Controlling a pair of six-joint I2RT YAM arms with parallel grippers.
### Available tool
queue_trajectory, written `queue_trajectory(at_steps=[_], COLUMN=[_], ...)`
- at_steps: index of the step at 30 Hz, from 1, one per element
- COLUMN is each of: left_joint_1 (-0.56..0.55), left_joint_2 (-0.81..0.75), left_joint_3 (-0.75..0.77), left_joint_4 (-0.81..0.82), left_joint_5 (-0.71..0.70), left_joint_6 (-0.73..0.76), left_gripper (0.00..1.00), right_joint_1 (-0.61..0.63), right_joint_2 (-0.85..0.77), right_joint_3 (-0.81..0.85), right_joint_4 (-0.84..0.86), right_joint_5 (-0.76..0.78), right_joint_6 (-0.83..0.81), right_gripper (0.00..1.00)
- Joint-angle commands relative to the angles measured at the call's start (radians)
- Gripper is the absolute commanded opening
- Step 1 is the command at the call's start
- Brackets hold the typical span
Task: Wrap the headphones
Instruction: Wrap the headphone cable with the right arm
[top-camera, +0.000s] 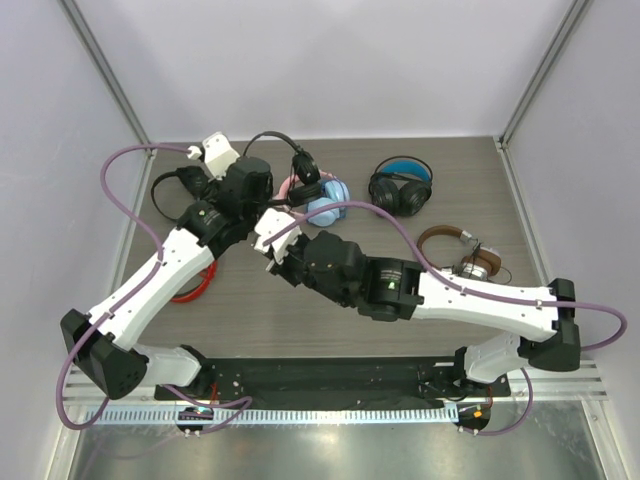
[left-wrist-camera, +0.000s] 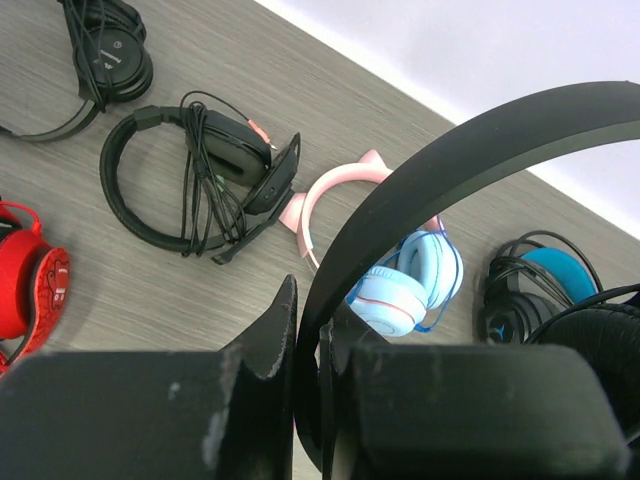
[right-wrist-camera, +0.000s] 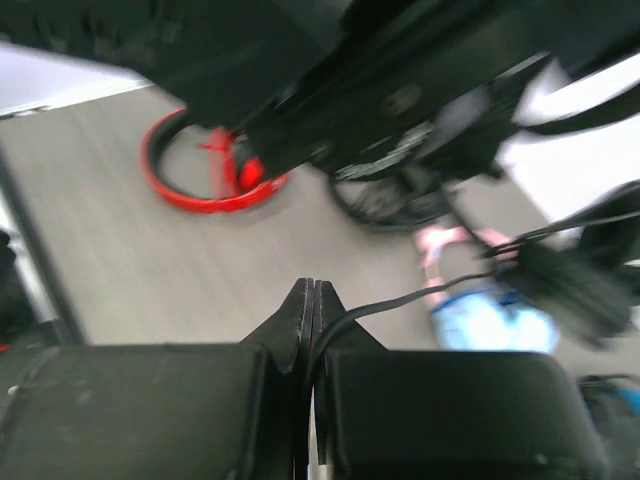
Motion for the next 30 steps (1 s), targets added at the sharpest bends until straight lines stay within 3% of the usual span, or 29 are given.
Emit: queue_trajectory(at_steps=[1, 7, 16, 20, 25, 30], left_joint_1=[-0.002, -0.002, -0.005, -0.005, -0.005, -0.005], left_joint_2=[-0.020, -0.022, -0.020, -0.024, -0.031, -0.037], left_joint_3=[0.005, 0.007, 0.001, -0.011, -0.018, -0.018], left_joint_4=[0.045, 0.044, 0.048, 0.050, 0.053, 0.054], left_joint_5=[-0.017, 0.005, 0.034, 0.044, 0.043, 0.055], left_joint_6=[-0.022, -0.021, -0.015, -0.012, 0.001, 0.001], left_gripper=[0.00, 0.00, 0.00, 0.00, 0.00, 0.00], right_joint_1=[0.008, 0.003, -0.026, -0.046, -0.062, -0.072], right_joint_2=[-0.055, -0.062, -0.050, -0.050, -0.050, -0.043], right_joint_3=[0.078, 0.086, 0.086, 0.078, 0.055, -0.009], right_joint_4=[-0.043, -0.067, -0.067, -0.060, 0.013, 0.200], right_joint_5=[0.073, 0.138, 0.168, 0.209, 0.312, 0.389], right_joint_6=[-0.192, -0.370, -0.459, -0.574, -0.717, -0.847], right_gripper=[0.01, 0.01, 0.01, 0.01, 0.01, 0.02])
